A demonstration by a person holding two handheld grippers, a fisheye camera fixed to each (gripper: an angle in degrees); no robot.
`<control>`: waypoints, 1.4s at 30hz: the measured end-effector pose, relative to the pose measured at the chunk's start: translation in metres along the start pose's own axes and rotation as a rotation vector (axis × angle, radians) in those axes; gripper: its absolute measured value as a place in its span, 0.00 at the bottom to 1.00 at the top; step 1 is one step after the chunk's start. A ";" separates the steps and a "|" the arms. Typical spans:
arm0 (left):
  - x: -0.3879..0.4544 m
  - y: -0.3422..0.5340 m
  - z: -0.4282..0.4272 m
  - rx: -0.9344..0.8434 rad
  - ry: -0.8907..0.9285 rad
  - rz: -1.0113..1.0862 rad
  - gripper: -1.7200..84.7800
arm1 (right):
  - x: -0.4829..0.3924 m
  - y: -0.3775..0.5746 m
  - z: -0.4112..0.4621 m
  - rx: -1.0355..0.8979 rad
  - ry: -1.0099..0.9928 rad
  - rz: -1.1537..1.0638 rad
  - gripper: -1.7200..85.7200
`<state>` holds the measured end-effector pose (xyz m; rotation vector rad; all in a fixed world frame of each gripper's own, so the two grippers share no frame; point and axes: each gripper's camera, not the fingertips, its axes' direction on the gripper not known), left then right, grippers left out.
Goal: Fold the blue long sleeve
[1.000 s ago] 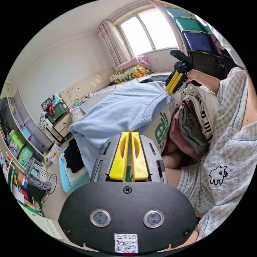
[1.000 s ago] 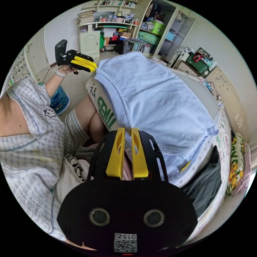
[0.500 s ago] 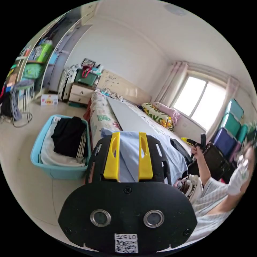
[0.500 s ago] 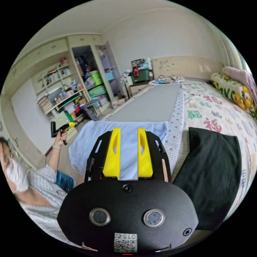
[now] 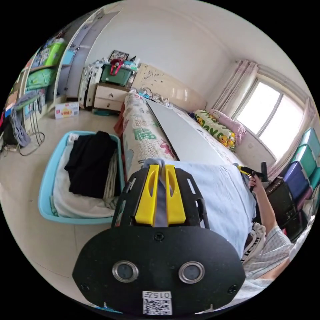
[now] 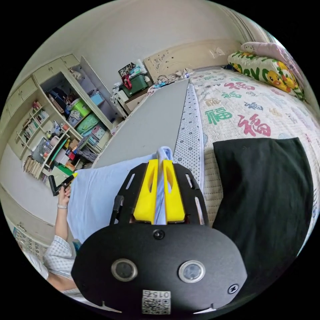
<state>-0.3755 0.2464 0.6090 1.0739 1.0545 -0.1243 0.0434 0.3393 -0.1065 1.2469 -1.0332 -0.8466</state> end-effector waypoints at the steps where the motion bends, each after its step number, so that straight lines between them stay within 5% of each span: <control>1: -0.004 0.003 0.001 -0.002 0.006 -0.001 0.05 | -0.005 0.002 0.006 -0.006 0.037 -0.008 0.06; 5: -0.015 0.031 0.047 -0.091 -0.090 0.106 0.06 | -0.064 0.025 0.045 -0.011 0.324 -0.154 0.08; 10: -0.031 0.063 0.042 0.030 -0.103 0.126 0.09 | -0.131 0.067 0.023 0.116 0.415 -0.299 0.11; 14: -0.073 0.065 0.045 0.022 0.041 0.046 0.10 | -0.236 0.126 -0.002 0.175 0.166 -0.562 0.11; 18: -0.097 0.063 0.043 0.014 0.115 0.003 0.10 | -0.366 0.200 0.031 0.017 -0.103 -0.933 0.12; 24: -0.123 0.055 0.026 0.037 0.167 -0.016 0.10 | -0.488 0.308 0.106 -0.160 -0.194 -1.288 0.16; 35: -0.133 0.003 0.021 -0.036 0.240 -0.012 0.05 | -0.501 0.336 0.154 -0.229 -0.014 -1.315 0.02; 42: -0.079 -0.021 -0.032 0.058 -0.077 0.186 0.03 | -0.470 0.315 0.140 -0.371 -0.258 -1.223 0.02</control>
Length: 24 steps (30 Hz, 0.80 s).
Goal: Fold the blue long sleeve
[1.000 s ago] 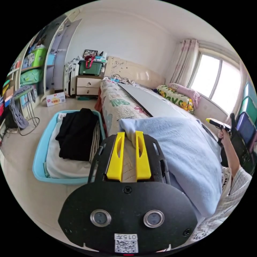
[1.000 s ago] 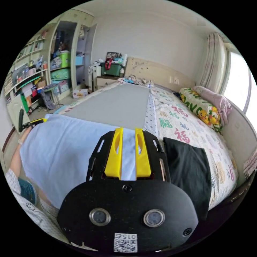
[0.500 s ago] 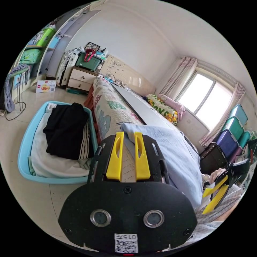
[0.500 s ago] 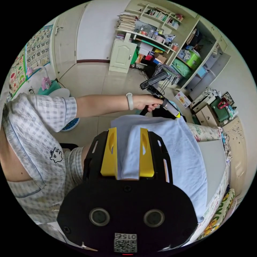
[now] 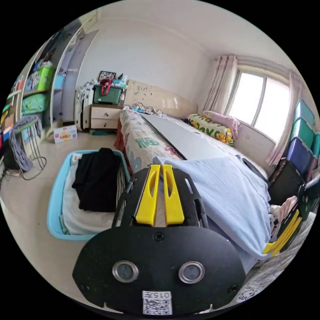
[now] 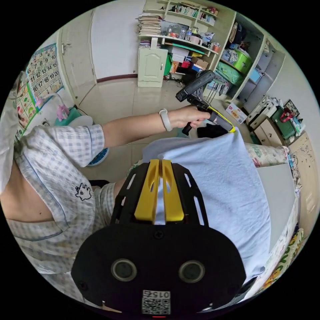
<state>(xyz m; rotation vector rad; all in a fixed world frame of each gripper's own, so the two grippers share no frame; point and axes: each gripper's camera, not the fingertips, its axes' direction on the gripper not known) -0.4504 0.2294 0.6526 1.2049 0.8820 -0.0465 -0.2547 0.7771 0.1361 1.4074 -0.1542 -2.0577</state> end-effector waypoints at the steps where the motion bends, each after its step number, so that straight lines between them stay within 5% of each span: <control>1: 0.002 -0.003 0.005 -0.032 -0.019 0.011 0.03 | 0.004 0.002 0.008 -0.016 -0.005 0.013 0.02; 10: 0.036 -0.064 -0.032 -0.102 -0.190 0.127 0.08 | 0.027 0.063 -0.048 0.051 -0.153 0.144 0.08; 16: 0.079 -0.113 -0.121 0.069 -0.121 0.225 0.10 | 0.011 0.195 -0.171 0.166 0.192 0.265 0.15; 20: 0.165 -0.178 -0.131 0.075 0.025 0.394 0.10 | 0.020 0.302 -0.229 0.217 0.530 0.560 0.12; 24: 0.268 -0.250 -0.097 0.020 0.205 0.541 0.10 | 0.044 0.394 -0.242 0.387 0.504 0.820 0.11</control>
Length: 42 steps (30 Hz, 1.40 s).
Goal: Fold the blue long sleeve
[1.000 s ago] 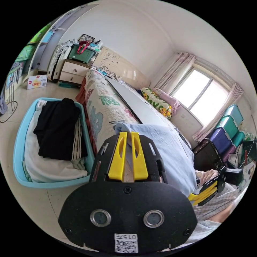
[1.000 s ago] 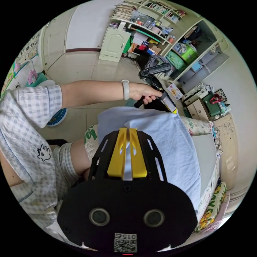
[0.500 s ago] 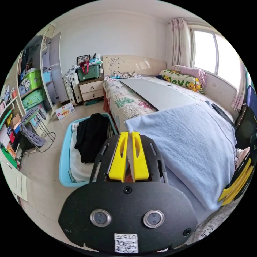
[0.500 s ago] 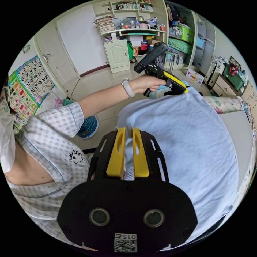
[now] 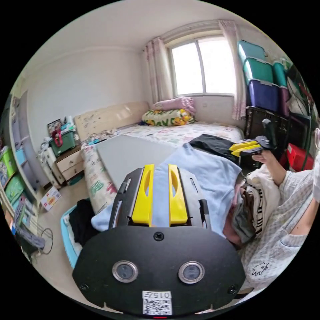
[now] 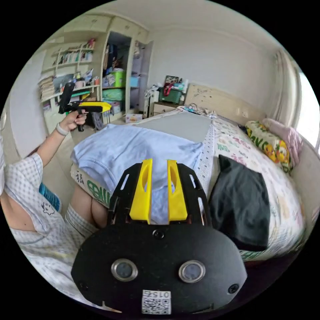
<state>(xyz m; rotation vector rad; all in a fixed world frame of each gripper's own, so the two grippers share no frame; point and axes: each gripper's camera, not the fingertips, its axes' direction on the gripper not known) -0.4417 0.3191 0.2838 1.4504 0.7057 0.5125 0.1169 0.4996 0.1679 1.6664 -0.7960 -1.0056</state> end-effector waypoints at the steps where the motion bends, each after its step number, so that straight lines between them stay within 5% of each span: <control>1: 0.006 -0.015 0.010 -0.005 0.014 0.018 0.10 | 0.011 0.004 0.003 0.003 -0.015 0.041 0.11; 9: 0.025 -0.157 0.150 -0.053 0.224 0.021 0.10 | 0.068 0.025 0.047 0.055 -0.094 0.417 0.12; 20: -0.022 -0.294 0.289 -0.226 0.184 -0.077 0.14 | 0.051 0.016 0.041 0.009 0.031 0.328 0.14; 30: -0.052 -0.351 0.420 -0.500 0.186 0.006 0.03 | 0.047 0.020 0.020 -0.021 0.032 0.193 0.06; 42: -0.090 -0.385 0.419 -0.524 0.282 0.002 0.02 | 0.029 0.027 0.016 -0.061 0.038 0.038 0.05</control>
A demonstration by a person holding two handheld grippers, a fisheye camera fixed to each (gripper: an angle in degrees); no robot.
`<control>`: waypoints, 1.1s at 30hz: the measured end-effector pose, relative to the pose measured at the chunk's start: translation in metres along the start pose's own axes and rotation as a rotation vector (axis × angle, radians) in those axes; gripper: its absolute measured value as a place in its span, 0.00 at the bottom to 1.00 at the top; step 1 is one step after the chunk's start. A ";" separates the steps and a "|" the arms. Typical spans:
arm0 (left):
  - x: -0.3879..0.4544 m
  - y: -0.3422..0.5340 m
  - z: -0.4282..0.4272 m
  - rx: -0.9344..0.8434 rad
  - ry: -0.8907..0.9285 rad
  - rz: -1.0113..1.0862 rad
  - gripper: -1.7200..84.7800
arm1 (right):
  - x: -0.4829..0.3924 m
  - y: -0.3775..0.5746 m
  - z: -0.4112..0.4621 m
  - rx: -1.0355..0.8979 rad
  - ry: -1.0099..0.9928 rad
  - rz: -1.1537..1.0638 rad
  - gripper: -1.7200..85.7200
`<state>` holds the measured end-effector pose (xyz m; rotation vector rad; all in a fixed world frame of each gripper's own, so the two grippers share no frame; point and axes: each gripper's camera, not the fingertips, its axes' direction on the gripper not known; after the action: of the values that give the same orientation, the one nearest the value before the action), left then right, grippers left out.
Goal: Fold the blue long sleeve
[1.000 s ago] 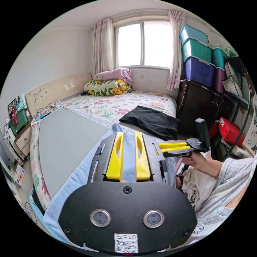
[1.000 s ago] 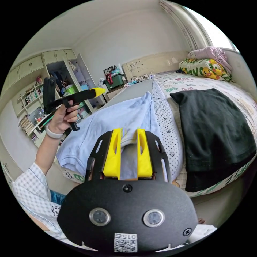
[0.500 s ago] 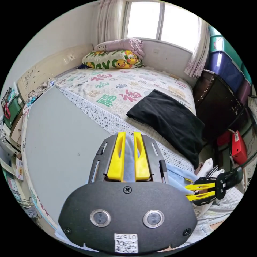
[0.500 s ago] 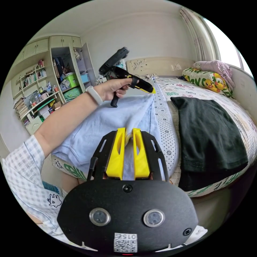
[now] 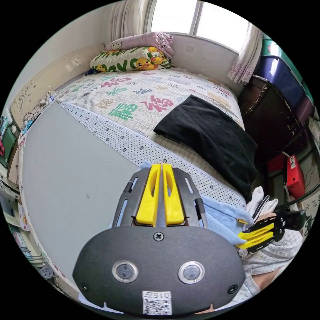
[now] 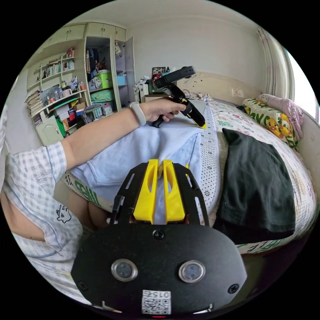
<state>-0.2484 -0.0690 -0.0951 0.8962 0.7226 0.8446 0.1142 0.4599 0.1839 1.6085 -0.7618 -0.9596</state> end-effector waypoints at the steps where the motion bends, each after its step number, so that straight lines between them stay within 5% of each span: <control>1: 0.000 -0.001 -0.002 0.000 -0.006 0.003 0.02 | -0.001 0.000 0.000 0.001 0.006 -0.001 0.05; 20: 0.029 0.001 -0.029 0.002 -0.250 0.147 0.02 | -0.035 -0.009 0.007 0.017 0.123 -0.013 0.06; 29: -0.026 0.014 -0.028 0.012 -0.073 0.062 0.02 | -0.030 -0.025 -0.032 0.137 0.206 0.020 0.06; 33: -0.035 0.022 -0.023 0.010 -0.070 0.062 0.02 | -0.023 -0.038 -0.068 0.201 0.402 0.041 0.06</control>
<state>-0.2905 -0.0826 -0.0795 0.9570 0.6414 0.8602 0.1636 0.5199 0.1590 1.8771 -0.6204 -0.5152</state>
